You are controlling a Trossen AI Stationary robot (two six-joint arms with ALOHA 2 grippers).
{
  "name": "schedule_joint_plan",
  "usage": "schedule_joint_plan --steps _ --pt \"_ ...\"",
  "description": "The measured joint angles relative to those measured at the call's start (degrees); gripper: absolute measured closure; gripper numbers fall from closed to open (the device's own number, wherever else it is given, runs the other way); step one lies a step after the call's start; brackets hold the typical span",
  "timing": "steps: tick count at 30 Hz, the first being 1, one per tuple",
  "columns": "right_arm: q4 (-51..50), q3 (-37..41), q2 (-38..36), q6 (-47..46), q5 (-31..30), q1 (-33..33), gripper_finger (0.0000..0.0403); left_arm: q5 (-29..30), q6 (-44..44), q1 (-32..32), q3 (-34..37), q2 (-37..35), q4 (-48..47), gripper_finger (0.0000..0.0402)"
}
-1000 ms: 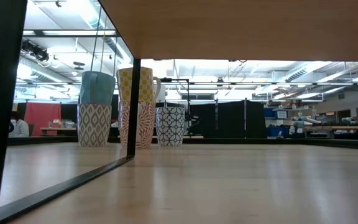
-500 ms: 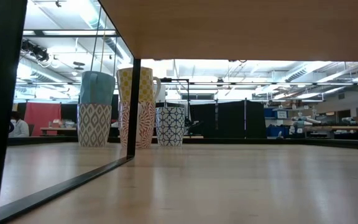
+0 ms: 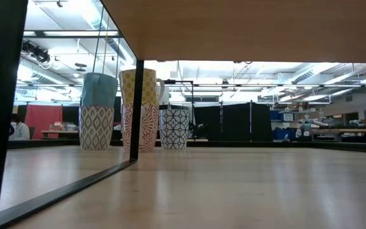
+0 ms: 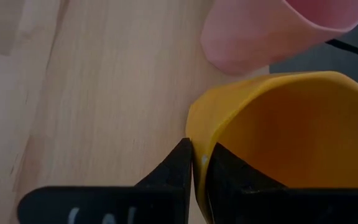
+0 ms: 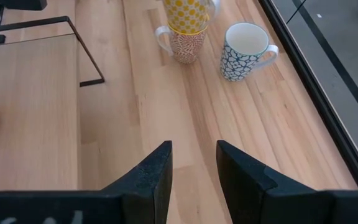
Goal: Place coffee mugs
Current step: Put the yellow mug on the shelf
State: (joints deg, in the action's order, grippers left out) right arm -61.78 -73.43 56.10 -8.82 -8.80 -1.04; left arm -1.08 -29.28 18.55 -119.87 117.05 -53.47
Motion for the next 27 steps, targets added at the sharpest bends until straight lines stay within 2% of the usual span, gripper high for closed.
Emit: schedule_joint_plan --steps 9,19,27 --pt "-0.01 0.0 0.0 0.03 0.0 0.0 0.0273 -0.02 0.0 0.0 0.0 0.0 0.02 0.0359" --pt "0.0 0.0 0.0 0.04 0.0 0.02 0.0272 -0.13 -0.04 0.0 -0.02 -0.01 1.33 0.0298" --pt "-0.02 0.0 0.0 1.09 -0.02 0.0 0.0272 0.0 2.87 0.0 -0.01 0.0 3.39 0.0287"
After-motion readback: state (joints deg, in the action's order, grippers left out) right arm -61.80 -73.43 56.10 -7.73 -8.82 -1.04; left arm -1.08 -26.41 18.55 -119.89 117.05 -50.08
